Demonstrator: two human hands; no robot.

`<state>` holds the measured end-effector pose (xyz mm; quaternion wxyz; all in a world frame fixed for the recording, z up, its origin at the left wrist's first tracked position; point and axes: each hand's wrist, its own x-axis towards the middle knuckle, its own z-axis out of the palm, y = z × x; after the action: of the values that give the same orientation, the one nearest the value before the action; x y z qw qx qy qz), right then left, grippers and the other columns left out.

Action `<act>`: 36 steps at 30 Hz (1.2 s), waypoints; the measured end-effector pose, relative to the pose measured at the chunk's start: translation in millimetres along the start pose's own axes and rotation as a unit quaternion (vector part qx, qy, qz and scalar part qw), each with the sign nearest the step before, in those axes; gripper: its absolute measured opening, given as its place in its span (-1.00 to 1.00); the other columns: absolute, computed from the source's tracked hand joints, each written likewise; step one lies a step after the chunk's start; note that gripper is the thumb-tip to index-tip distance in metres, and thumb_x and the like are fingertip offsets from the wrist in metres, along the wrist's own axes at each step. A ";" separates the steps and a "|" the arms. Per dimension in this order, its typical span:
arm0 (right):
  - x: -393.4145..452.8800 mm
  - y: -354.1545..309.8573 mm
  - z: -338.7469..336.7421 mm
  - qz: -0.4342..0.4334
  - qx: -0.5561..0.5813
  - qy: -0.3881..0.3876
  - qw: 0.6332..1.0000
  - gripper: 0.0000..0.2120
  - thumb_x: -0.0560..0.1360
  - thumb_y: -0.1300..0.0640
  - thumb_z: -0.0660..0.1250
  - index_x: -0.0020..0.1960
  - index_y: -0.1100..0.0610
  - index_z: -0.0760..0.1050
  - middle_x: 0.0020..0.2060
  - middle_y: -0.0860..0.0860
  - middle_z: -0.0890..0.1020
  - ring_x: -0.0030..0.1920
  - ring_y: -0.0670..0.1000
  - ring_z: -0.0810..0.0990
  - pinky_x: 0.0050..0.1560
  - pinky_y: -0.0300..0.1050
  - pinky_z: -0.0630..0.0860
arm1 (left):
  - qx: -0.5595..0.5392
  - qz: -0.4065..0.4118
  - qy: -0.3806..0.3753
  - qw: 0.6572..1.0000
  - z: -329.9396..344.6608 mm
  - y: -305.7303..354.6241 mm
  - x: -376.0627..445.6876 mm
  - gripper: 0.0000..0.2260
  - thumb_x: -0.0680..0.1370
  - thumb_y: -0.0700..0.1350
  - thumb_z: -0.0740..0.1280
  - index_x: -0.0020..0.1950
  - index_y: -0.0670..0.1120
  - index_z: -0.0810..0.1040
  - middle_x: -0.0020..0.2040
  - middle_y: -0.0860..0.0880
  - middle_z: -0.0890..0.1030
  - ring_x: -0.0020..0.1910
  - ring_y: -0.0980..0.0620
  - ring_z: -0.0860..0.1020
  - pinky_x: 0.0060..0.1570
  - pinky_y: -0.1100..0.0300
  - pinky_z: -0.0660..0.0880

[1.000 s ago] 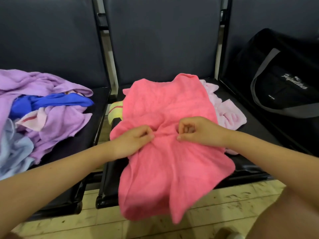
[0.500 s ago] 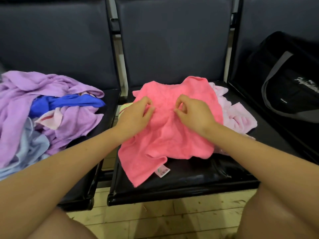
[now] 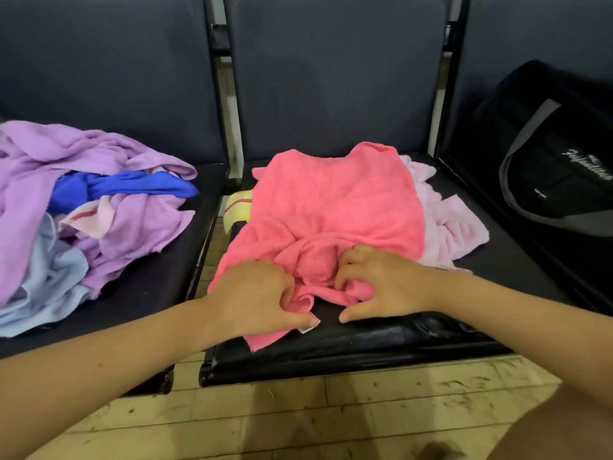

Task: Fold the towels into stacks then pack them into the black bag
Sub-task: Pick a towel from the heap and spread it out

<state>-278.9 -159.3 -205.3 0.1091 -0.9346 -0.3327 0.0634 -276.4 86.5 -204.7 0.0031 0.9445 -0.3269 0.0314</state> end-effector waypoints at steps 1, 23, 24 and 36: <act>-1.0 0.4 -0.3 -0.003 0.008 0.005 1.000 -0.63 0.43 -0.21 0.39 0.10 0.01 0.57 0.09 -0.07 0.50 0.14 -0.08 0.39 0.14 -0.14 0.41 | -0.022 -0.012 -0.009 1.000 0.8 0.7 -2.5 -0.50 0.36 0.45 0.15 -0.30 0.01 0.47 -0.33 0.12 0.48 -0.27 0.14 0.43 -0.27 0.21 0.32; 5.4 4.6 -72.4 0.164 0.290 0.243 0.911 -0.70 0.36 -0.02 0.52 0.01 0.03 0.51 -0.34 -0.11 0.49 -0.36 -0.19 0.45 -0.28 -0.39 0.39 | -0.300 -0.053 0.062 0.951 -43.8 -1.5 40.7 -0.76 0.58 -0.02 0.30 0.00 -0.21 0.53 -0.17 -0.04 0.53 -0.19 0.00 0.45 -0.19 0.21 0.36; -0.3 10.2 -73.2 0.171 0.266 0.215 0.924 -0.66 0.35 -0.03 0.53 0.04 0.01 0.51 -0.27 -0.12 0.52 -0.27 -0.19 0.48 -0.22 -0.42 0.41 | -0.348 -0.070 0.079 0.931 -45.4 -8.9 41.9 -0.73 0.58 -0.02 0.30 -0.11 -0.24 0.51 -0.23 -0.07 0.49 -0.23 0.00 0.43 -0.17 0.13 0.35; -22.9 18.8 -60.3 0.189 0.120 0.079 0.972 -0.49 0.21 -0.30 0.52 0.06 -0.17 0.43 -0.06 -0.17 0.60 -0.07 -0.11 0.56 0.00 -0.10 0.52 | -0.699 -0.227 0.137 0.664 -51.2 -40.7 40.9 -0.84 0.56 -0.10 0.33 0.00 -0.20 0.58 -0.42 0.06 0.57 -0.40 0.19 0.53 -0.43 0.35 0.43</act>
<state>-273.6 -197.8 -150.5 0.2320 -0.9627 -0.1306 0.0483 -222.1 94.6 -150.4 0.7145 0.6948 -0.0237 -0.0786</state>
